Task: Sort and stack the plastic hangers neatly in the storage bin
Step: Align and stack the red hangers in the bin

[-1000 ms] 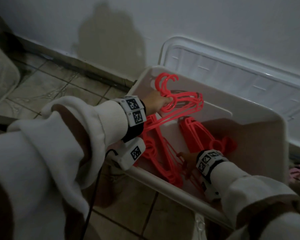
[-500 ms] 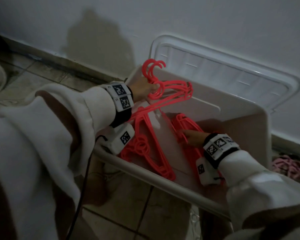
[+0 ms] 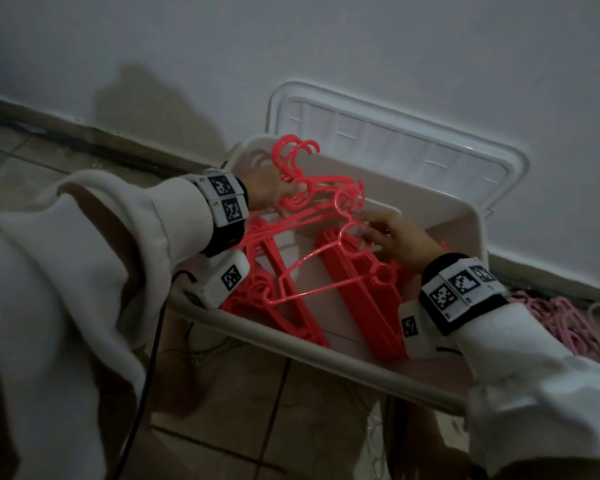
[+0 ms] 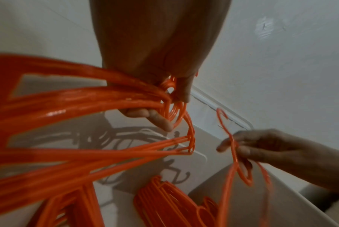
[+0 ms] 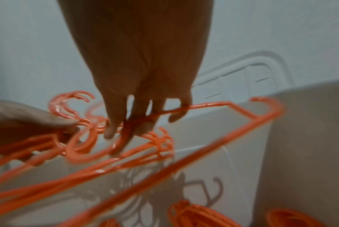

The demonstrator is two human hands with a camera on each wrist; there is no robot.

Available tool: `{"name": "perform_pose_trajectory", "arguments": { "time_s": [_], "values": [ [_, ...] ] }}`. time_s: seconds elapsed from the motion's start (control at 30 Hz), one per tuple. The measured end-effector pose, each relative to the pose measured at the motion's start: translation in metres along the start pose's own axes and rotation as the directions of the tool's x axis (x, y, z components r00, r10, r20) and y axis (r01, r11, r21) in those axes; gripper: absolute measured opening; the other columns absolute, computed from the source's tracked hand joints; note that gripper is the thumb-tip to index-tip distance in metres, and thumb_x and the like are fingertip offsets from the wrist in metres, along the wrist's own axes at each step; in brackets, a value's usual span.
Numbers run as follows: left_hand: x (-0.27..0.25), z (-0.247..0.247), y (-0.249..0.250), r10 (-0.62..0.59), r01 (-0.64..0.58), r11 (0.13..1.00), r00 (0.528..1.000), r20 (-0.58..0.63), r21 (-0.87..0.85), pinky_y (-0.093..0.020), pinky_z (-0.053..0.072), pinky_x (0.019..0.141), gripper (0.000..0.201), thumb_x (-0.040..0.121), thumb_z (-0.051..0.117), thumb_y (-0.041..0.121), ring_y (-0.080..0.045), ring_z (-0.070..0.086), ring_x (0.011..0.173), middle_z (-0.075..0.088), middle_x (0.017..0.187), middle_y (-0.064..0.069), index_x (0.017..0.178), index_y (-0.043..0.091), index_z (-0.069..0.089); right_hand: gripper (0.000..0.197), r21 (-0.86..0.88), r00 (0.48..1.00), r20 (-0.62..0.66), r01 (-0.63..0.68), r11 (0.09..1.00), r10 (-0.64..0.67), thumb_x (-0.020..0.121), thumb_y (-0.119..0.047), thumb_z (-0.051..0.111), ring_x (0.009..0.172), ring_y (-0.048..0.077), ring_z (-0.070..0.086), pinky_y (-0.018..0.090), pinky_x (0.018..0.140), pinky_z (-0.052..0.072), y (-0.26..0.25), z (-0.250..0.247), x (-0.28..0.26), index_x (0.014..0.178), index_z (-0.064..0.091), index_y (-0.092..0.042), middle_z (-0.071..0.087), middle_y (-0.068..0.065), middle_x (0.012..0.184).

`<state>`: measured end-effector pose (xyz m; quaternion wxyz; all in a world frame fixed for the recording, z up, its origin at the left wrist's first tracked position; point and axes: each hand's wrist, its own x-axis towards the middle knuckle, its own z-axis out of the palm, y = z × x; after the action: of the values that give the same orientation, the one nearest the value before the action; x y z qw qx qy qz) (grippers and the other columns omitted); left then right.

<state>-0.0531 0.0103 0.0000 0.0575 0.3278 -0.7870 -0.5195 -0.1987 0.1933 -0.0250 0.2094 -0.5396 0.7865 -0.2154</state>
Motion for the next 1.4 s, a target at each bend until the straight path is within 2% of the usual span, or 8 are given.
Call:
{"name": "perform_pose_trajectory", "arguments": {
  "time_s": [0.13, 0.23, 0.43, 0.63, 0.87, 1.23, 1.33, 1.4],
  "values": [
    [-0.009, 0.021, 0.020, -0.055, 0.052, 0.998, 0.966, 0.251, 0.018, -0.033, 0.052, 0.082, 0.021, 0.091, 0.054, 0.011, -0.025, 0.062, 0.086, 0.068, 0.098, -0.019, 0.103, -0.003, 0.063, 0.023, 0.010, 0.989, -0.146, 0.029, 1.000, -0.027, 0.093, -0.017, 0.052, 0.084, 0.015, 0.058, 0.032, 0.081, 0.044, -0.021, -0.008, -0.003, 0.112, 0.062, -0.010, 0.062, -0.002, 0.086],
    [-0.012, 0.032, 0.029, -0.122, 0.157, 0.983, 0.942, 0.311, -0.091, -0.026, 0.050, 0.058, 0.019, 0.086, 0.045, 0.009, -0.018, 0.059, 0.047, 0.063, 0.060, -0.012, 0.077, 0.000, 0.058, 0.014, 0.030, 0.960, -0.278, 0.030, 0.999, -0.020, 0.090, -0.015, 0.057, 0.069, 0.014, 0.052, 0.022, 0.065, 0.038, -0.026, -0.012, 0.001, 0.100, 0.064, -0.008, 0.055, -0.005, 0.069],
    [-0.014, 0.034, 0.034, -0.006, 0.010, 1.000, 0.938, 0.348, -0.011, -0.019, 0.046, 0.051, 0.017, 0.085, 0.053, -0.005, -0.004, 0.058, 0.044, 0.062, 0.047, 0.004, 0.075, 0.008, 0.059, 0.023, 0.068, 0.915, -0.402, 0.010, 0.998, 0.018, 0.086, -0.018, 0.063, 0.070, -0.002, 0.043, -0.002, 0.066, 0.033, -0.029, -0.014, 0.001, 0.103, 0.057, -0.004, 0.047, 0.002, 0.091],
    [-0.015, 0.032, 0.032, -0.040, 0.004, 0.994, 0.943, 0.332, 0.109, -0.016, 0.036, 0.044, 0.018, 0.086, 0.053, 0.003, -0.004, 0.045, 0.037, 0.053, 0.053, -0.001, 0.070, 0.009, 0.058, 0.045, -0.142, 0.975, -0.205, -0.121, 0.982, 0.090, 0.086, -0.047, 0.041, 0.106, 0.023, 0.051, 0.042, 0.099, 0.036, -0.027, -0.011, -0.001, 0.116, 0.056, -0.016, 0.060, 0.005, 0.111],
    [-0.023, 0.037, 0.029, -0.089, 0.030, 0.986, 0.925, 0.369, 0.161, -0.013, 0.024, 0.036, 0.039, 0.085, 0.043, -0.004, -0.002, 0.028, 0.026, 0.033, 0.027, 0.008, 0.050, 0.011, 0.037, 0.066, -0.187, 0.997, -0.051, -0.060, 0.981, 0.051, 0.078, -0.065, 0.030, 0.100, 0.024, 0.059, 0.043, 0.094, 0.042, -0.030, 0.000, -0.006, 0.119, 0.051, -0.017, 0.064, 0.004, 0.109],
    [-0.030, 0.040, 0.037, -0.127, 0.100, 0.991, 0.926, 0.355, 0.094, -0.016, 0.024, 0.038, 0.021, 0.072, 0.050, 0.007, -0.007, 0.031, 0.031, 0.039, 0.037, 0.004, 0.052, 0.011, 0.043, 0.029, -0.384, 0.997, -0.069, -0.046, 0.922, 0.021, 0.099, -0.031, 0.034, 0.108, 0.028, 0.055, 0.034, 0.085, 0.033, -0.059, 0.006, -0.008, 0.117, 0.045, -0.010, 0.060, 0.011, 0.116],
    [-0.030, 0.043, 0.041, -0.078, 0.058, 0.996, 0.942, 0.326, 0.069, -0.028, 0.050, 0.067, 0.009, 0.071, 0.058, 0.020, -0.020, 0.058, 0.065, 0.060, 0.070, -0.006, 0.069, 0.011, 0.058, 0.023, -0.338, 0.989, -0.050, -0.146, 0.930, 0.137, 0.097, -0.022, 0.040, 0.104, 0.029, 0.058, 0.032, 0.079, 0.036, -0.057, 0.006, -0.003, 0.113, 0.047, -0.008, 0.062, 0.013, 0.112],
    [-0.027, 0.039, 0.038, -0.055, 0.022, 0.992, 0.960, 0.273, 0.122, -0.023, 0.049, 0.087, 0.016, 0.085, 0.059, 0.020, -0.022, 0.060, 0.082, 0.064, 0.089, -0.010, 0.089, 0.005, 0.063, 0.014, -0.208, 0.968, -0.049, -0.251, 0.945, 0.246, 0.095, -0.017, 0.042, 0.094, 0.026, 0.059, 0.028, 0.074, 0.037, -0.045, 0.008, 0.003, 0.094, 0.054, -0.009, 0.062, 0.011, 0.099]
  ]
}}
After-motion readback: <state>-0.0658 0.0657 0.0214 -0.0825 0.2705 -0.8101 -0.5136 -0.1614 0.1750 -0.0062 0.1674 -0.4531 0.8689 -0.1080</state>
